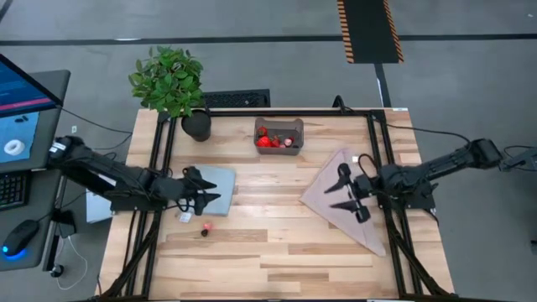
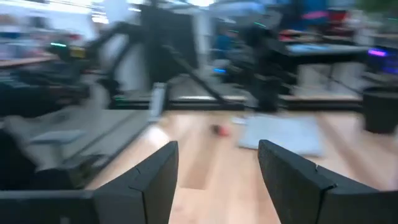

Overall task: Pick and placing Produce into tupperware
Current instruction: Put the peach into the black bin

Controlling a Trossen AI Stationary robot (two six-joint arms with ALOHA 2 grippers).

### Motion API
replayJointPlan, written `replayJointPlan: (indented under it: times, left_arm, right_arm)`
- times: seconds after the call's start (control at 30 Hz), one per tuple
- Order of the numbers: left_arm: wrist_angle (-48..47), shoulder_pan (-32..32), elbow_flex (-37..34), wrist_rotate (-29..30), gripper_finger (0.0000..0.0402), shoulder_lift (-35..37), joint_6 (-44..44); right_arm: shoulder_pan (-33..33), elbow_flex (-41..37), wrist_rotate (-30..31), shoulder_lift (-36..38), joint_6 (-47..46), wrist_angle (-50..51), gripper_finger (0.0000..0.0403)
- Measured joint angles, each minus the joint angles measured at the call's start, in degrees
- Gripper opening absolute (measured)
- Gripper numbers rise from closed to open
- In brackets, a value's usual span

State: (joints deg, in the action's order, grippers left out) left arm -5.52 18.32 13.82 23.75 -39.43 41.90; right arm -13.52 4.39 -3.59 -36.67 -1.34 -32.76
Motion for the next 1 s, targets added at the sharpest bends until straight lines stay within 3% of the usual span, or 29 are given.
replayJointPlan:
  times: [0.17,0.4,0.73,1.0]
  left_arm:
    - [-1.3,2.1,0.0,0.6,0.0219,-5.6,6.0]
    - [-3.7,8.3,3.8,2.6,0.0219,-13.1,14.2]
    - [-23.3,21.0,19.0,14.1,0.0219,-26.2,30.1]
    - [-37.2,24.9,27.7,9.7,0.0219,-42.7,46.8]
  right_arm:
    - [2.3,-3.6,-12.5,0.0,3.3,-7.2,0.0243]
    - [4.3,-4.0,-13.0,-0.2,3.5,-5.0,0.0243]
    - [4.4,-4.0,-13.6,-0.4,2.9,-0.8,0.0243]
    - [4.4,-4.0,-12.9,-0.4,3.5,-0.2,0.0243]
